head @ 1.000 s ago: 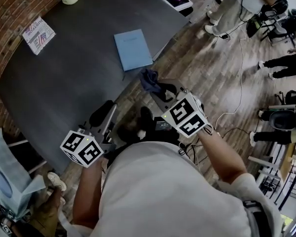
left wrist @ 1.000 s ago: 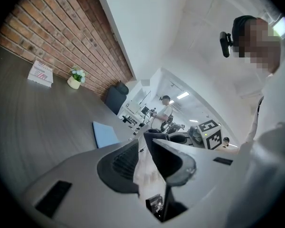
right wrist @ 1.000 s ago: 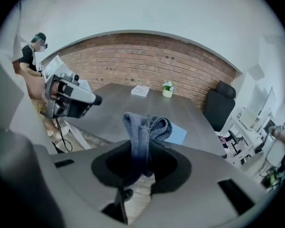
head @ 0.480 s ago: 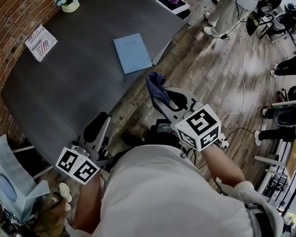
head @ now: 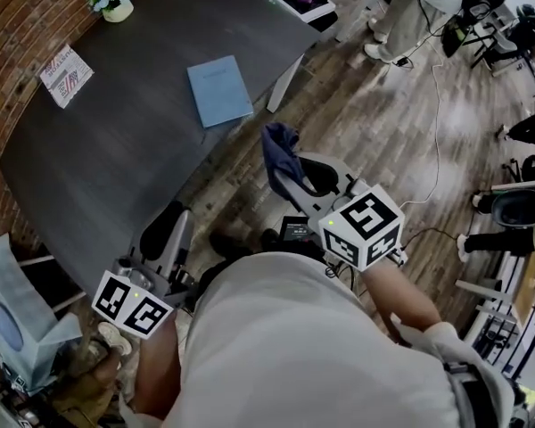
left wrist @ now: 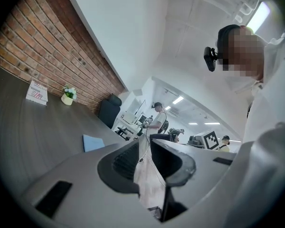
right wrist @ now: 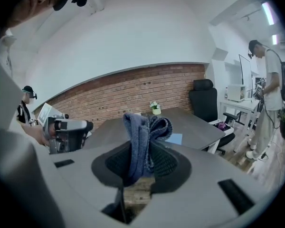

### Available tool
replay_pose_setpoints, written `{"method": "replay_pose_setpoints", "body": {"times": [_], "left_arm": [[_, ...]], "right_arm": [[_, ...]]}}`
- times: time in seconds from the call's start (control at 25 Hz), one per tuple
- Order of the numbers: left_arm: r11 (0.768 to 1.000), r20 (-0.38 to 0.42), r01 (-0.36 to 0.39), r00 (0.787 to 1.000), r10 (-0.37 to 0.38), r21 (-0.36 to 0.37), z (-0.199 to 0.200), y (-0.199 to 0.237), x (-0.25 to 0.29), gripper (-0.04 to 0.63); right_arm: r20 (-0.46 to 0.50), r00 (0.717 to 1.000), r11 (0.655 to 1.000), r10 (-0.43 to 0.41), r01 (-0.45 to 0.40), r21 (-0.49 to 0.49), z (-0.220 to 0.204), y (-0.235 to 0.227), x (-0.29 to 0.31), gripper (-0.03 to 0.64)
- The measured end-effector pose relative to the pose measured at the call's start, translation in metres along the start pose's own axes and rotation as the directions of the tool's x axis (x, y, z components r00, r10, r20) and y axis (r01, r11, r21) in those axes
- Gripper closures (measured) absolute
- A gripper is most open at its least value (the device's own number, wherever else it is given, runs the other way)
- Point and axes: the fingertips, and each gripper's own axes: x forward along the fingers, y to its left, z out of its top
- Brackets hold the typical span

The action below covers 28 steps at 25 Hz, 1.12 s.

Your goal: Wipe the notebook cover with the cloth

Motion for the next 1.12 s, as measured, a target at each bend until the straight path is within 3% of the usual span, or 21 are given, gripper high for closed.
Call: {"method": "replay_pose_setpoints", "body": {"times": [0.52, 1.12], "left_arm": [[1.0, -0.017, -0.014, 1.0, 0.014, -0.01, -0.046, -0.066, 0.032, 0.506], [0.999, -0.033, -0.042, 0.999, 0.041, -0.002, -0.079, -0.105, 0.044, 0.506]], "right_arm": [[0.023, 0.999, 1.0, 0.025, -0.025, 0.004, -0.025, -0.036, -0.062, 0.515], [0.034, 0.998, 0.998, 0.059, -0.059, 0.003, -0.048, -0.051, -0.095, 0.517]]}}
